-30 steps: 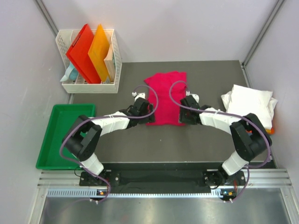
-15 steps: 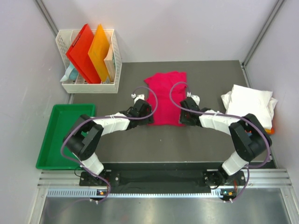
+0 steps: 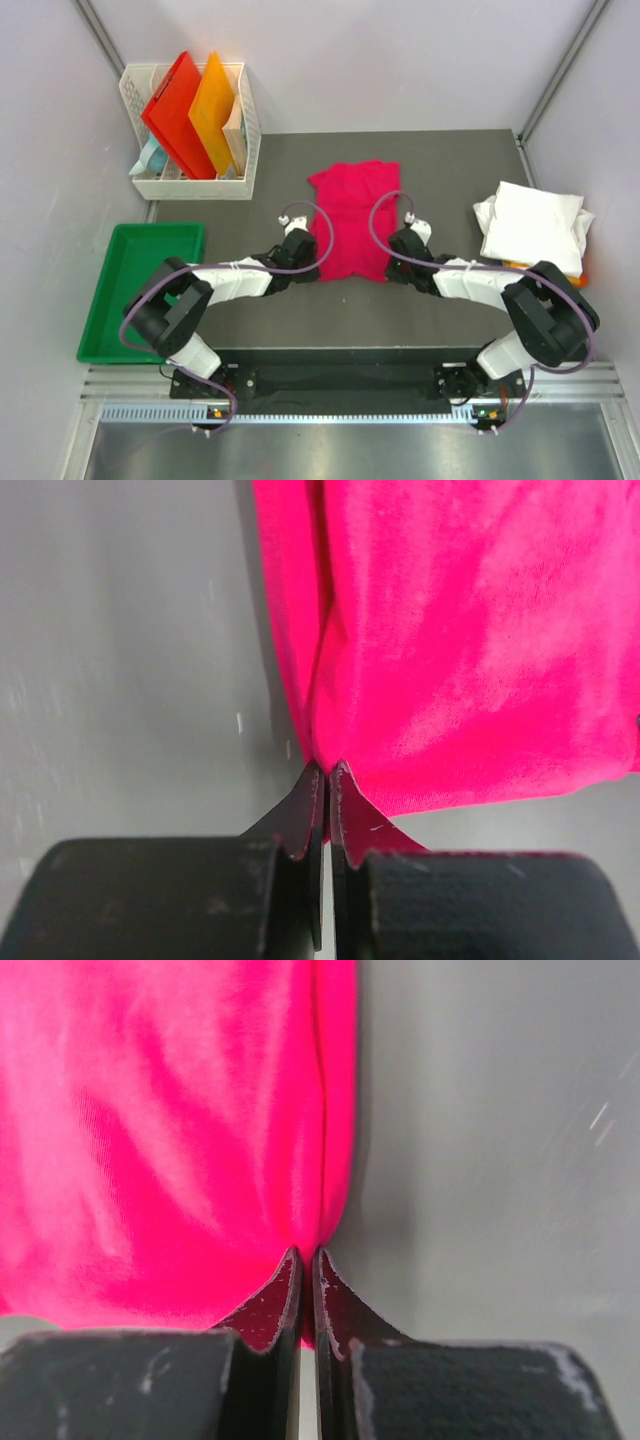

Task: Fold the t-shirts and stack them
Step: Grab one side of the 2/3 rectangular tshirt with both arms, then fold the long partially folded tshirt into a neat square

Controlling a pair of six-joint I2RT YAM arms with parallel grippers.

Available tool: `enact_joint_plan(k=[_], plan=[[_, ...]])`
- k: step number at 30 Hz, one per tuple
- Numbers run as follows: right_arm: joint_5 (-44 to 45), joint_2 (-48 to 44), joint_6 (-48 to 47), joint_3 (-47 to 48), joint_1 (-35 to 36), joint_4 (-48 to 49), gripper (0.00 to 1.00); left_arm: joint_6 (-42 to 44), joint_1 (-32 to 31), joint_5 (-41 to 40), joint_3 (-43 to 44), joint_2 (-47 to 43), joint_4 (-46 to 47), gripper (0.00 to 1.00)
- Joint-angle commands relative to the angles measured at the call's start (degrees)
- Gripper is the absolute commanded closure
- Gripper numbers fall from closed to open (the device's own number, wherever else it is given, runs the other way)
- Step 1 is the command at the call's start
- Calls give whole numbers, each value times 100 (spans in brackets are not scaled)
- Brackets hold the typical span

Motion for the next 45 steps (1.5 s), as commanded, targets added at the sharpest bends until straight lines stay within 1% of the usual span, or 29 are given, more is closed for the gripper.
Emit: enact_joint_plan(k=[1,5,10,12,13,14,16,20,23,24,26,27,30,35,36,41,45], plan=[[-405,-247,432,-696,714,-1443,100,-200,-386,11,-461,-502,-759,100],[-361,-738,950,-969,1242,-1829,100,-429,-895,-200,-690,-907,-1128,100],[-221,-1380,1583,-1320,2023,-2418,100,-1096,-1493,-447,-1023,-1680,-1849,100],[-150,-1819,1970,-1444,2236,-2709,100,-1420,-1643,-543,-1129,-2109,-2051,100],[-115,-1986,2093,-1549,2472,-2762,100,-1527,-1765,-570,-1217,-2251,-2304,100],[-80,-2275,2373,-1593,2587,-2928,100,-1606,-1828,-605,-1253,-2392,-2411,100],[52,-2558,2707,-1664,2885,-3087,100,-1809,-1994,-719,-1305,-2788,-2797,100],[360,-3033,2938,-1542,3115,-3474,100,-1792,-2092,-869,-1236,-3245,-3229,100],[807,-3113,2850,-1121,3116,-3781,100,-1424,-2101,-1062,-1034,-3413,-3291,100],[1113,-3104,2798,-815,3107,-3851,100,-1344,-2101,-1175,-859,-3422,-3300,100],[1387,-2982,2526,-462,3063,-4001,100,-1012,-2101,-1334,-648,-3378,-3239,100],[1562,-2920,2281,-129,2941,-4036,100,-905,-2109,-1413,-385,-3334,-3247,100],[1826,-2604,1859,486,2695,-4150,100,-483,-2109,-1747,116,-3115,-3230,100],[2267,-2261,1383,1130,2352,-4195,100,-26,-2083,-2468,601,-2807,-3019,100],[2337,-2234,1252,1270,2168,-4195,100,53,-2048,-2529,680,-2772,-2810,100],[2417,-2129,785,1465,1508,-3897,100,510,-1732,-2486,1092,-2263,-2351,100],[2320,-1944,346,1631,850,-3537,100,800,-1171,-2223,1453,-1788,-2053,100]])
